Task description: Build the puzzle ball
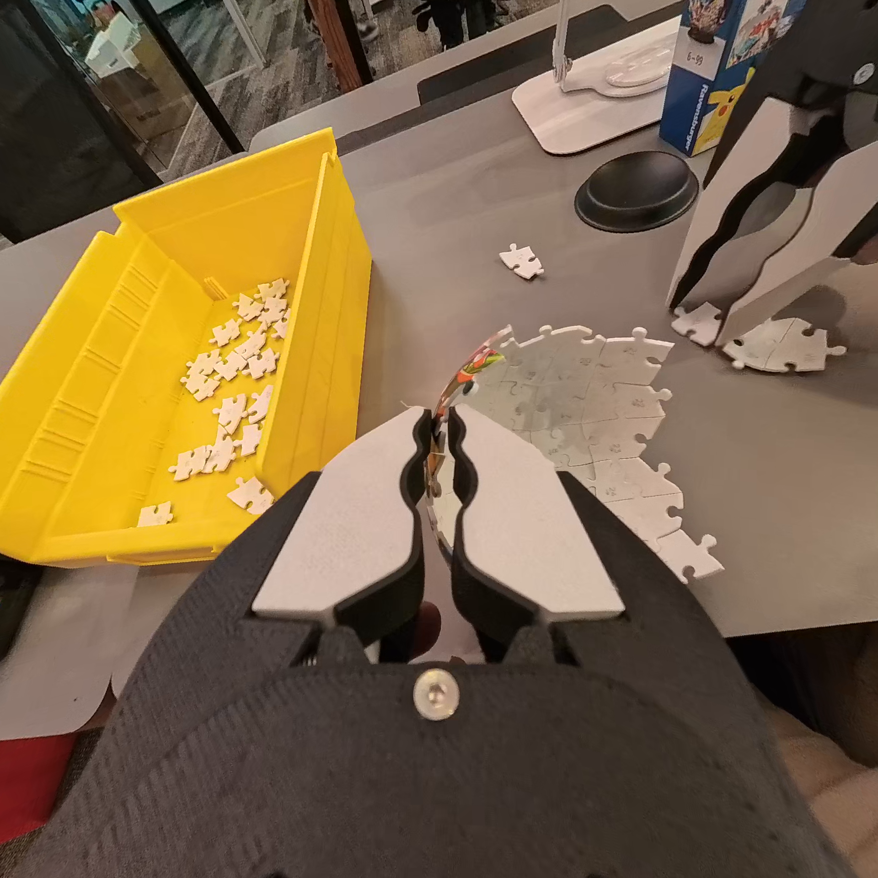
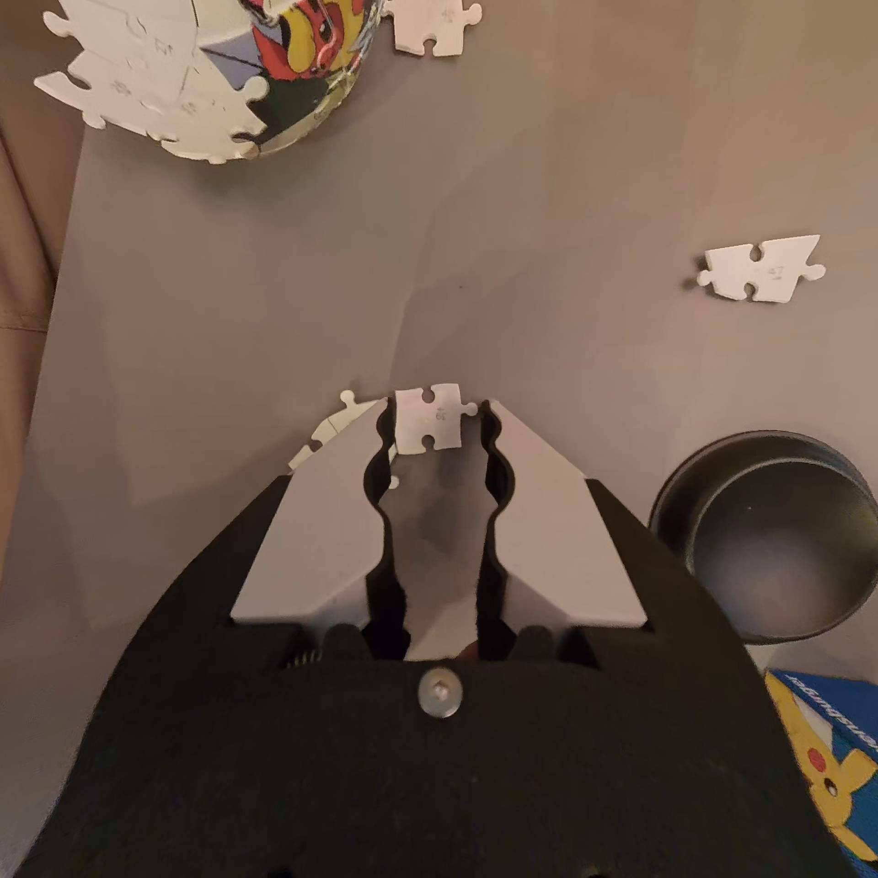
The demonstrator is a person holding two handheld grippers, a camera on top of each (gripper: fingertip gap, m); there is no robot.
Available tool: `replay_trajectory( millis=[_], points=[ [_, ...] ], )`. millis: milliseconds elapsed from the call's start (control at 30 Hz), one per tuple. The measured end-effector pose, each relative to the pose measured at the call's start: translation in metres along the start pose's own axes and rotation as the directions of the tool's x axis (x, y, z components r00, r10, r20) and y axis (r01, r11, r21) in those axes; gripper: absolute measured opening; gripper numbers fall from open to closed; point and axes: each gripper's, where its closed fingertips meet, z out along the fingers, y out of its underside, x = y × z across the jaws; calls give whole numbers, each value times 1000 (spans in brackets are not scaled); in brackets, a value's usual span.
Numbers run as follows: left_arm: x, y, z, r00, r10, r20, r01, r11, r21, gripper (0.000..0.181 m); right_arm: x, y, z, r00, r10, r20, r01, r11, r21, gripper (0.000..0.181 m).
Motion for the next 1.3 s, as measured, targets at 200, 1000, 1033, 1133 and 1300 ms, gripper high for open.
replay_trajectory(
  millis=[200, 1000, 1033, 1133, 1300],
  points=[
    [0, 0, 0, 1000, 2, 1, -2, 1000, -1, 6, 1, -2, -6, 999, 20, 25, -21, 999, 45, 39],
    [-1, 0, -1, 1000, 5, 5, -5, 1000, -1, 6, 12, -7, -13, 1000, 4, 20, -5, 1000, 21, 9],
    [-1, 0, -1, 1000, 5, 5, -5, 1000, -1, 6, 11, -3, -14, 999, -21, 24, 21, 1000, -5, 17],
    [0, 0, 0, 1000, 5, 3, -5, 1000, -1, 6, 9, 4, -13, 995, -91, 34, 93, 994, -58, 24],
    [-1, 0, -1, 1000, 7, 5, -7, 1000, -2, 6, 7, 7, -3, 995, -74, 71, 79, 994, -69, 12]
  ],
)
